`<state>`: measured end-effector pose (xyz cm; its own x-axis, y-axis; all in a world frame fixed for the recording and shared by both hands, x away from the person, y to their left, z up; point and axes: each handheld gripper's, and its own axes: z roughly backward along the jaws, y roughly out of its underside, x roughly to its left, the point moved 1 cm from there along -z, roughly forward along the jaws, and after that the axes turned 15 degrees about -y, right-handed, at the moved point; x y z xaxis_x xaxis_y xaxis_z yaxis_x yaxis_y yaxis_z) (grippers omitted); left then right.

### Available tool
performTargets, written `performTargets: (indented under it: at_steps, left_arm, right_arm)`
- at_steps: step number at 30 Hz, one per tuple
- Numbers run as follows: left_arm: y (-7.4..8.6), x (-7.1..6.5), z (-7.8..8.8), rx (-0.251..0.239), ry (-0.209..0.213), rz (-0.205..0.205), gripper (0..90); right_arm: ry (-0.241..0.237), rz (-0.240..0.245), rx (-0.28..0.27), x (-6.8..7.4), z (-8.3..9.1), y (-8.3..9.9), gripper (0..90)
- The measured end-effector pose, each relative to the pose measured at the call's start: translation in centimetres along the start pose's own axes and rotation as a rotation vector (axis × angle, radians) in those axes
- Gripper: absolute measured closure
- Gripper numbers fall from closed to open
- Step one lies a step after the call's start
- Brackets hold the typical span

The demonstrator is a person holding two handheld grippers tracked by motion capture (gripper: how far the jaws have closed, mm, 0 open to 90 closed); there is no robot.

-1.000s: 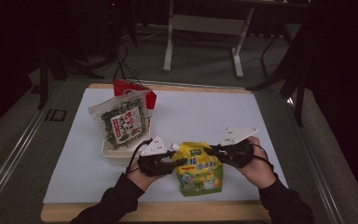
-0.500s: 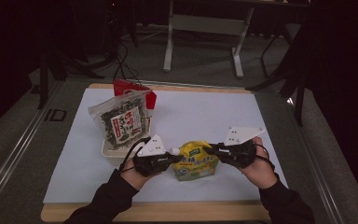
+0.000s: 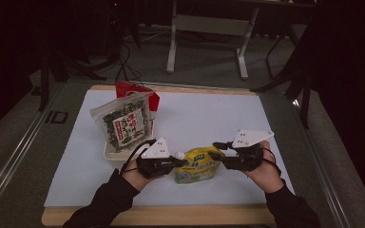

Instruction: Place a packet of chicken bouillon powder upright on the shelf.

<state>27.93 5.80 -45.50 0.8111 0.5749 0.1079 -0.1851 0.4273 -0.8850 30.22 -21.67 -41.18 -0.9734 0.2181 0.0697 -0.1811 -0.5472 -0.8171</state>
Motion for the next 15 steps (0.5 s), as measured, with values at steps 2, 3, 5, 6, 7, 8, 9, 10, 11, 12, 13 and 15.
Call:
performTargets:
  at_steps: [2, 3, 5, 6, 7, 8, 9, 10, 11, 12, 13, 15]
  left_arm:
    - [0.1, 0.1, 0.0, -0.004, 0.01, 0.002, 90.0]
    - [0.1, 0.1, 0.0, -0.007, 0.002, 0.001, 90.0]
    - [0.2, 0.3, 0.0, -0.01, 0.003, 0.011, 90.0]
    - [0.2, 0.3, 0.0, -0.011, 0.005, 0.015, 90.0]
    - [0.2, 0.3, 0.0, -0.011, 0.006, 0.015, 90.0]
    - [0.2, 0.4, 0.0, -0.011, 0.006, 0.014, 90.0]
    - [0.2, 0.4, 0.0, -0.011, 0.01, 0.015, 90.0]
    - [0.2, 0.3, 0.0, -0.011, 0.009, 0.01, 90.0]
    - [0.2, 0.3, 0.0, -0.011, 0.007, 0.012, 90.0]
    - [0.2, 0.3, 0.0, -0.007, 0.006, 0.013, 90.0]
    - [0.2, 0.3, 0.0, -0.007, 0.006, 0.013, 90.0]
    - [0.1, 0.3, -0.1, -0.003, -0.001, 0.013, 90.0]
  right_arm:
    - [0.0, -0.012, -0.006, -0.2, 0.3, 0.2, 56.9]
    - [-0.002, -0.015, -0.012, -0.3, 0.4, 0.2, 55.9]
    - [0.007, -0.03, 0.006, -0.6, 0.5, 0.6, 54.4]
    - [0.009, -0.035, 0.01, -0.8, 0.5, 0.7, 53.2]
    - [0.006, -0.038, 0.015, -0.9, 0.4, 0.9, 51.7]
    - [0.007, -0.041, 0.022, -1.0, 0.3, 1.0, 50.8]
    - [0.007, -0.045, 0.027, -1.2, 0.2, 1.2, 50.4]
    - [-0.01, -0.049, 0.035, -1.3, 0.0, 1.4, 50.4]
    - [-0.023, -0.049, 0.041, -1.4, -0.2, 1.6, 50.7]
    - [-0.028, -0.043, 0.045, -1.4, -0.3, 1.6, 52.9]
    - [-0.028, -0.043, 0.045, -1.4, -0.3, 1.6, 52.9]
    - [-0.043, -0.035, 0.056, -1.4, -0.5, 1.7, 53.7]
